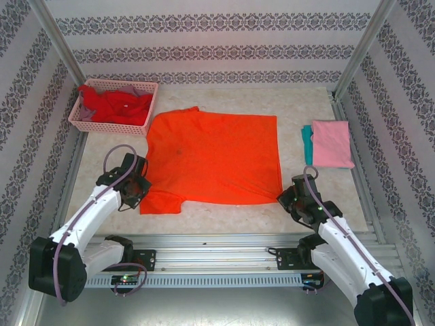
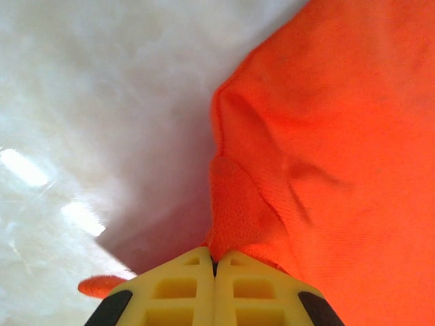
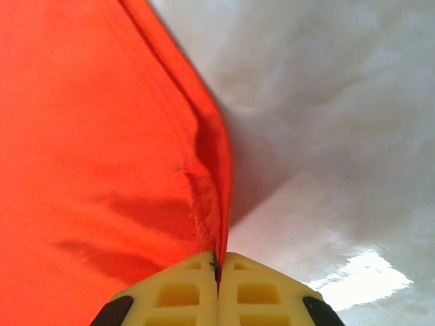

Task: Fold and stack the t-shirts

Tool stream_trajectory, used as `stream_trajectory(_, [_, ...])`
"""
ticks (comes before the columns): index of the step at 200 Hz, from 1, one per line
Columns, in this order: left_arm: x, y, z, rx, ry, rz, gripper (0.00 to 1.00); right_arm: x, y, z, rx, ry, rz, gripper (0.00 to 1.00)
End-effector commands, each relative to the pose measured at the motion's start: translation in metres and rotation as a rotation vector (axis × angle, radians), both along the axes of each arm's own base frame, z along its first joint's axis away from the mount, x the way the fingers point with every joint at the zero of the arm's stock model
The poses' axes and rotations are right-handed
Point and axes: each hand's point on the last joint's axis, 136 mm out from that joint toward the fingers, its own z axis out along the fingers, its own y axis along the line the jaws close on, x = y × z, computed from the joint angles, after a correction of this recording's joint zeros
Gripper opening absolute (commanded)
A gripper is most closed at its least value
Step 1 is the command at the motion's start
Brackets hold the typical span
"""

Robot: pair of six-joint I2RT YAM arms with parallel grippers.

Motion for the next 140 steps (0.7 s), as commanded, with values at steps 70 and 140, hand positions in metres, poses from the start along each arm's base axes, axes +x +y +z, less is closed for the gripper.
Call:
stream_trajectory(70, [0.072, 0.003, 0.026, 0.057, -0.008, -0.126, 0.00, 0.063, -0.002, 0.049, -0.128, -0.127, 0.087, 0.00])
stream_trajectory(140, [0.115, 0.008, 0.029, 0.070, -0.004, -0.187, 0.00, 0.092, -0.011, 0.045, -0.179, -0.121, 0.128, 0.00])
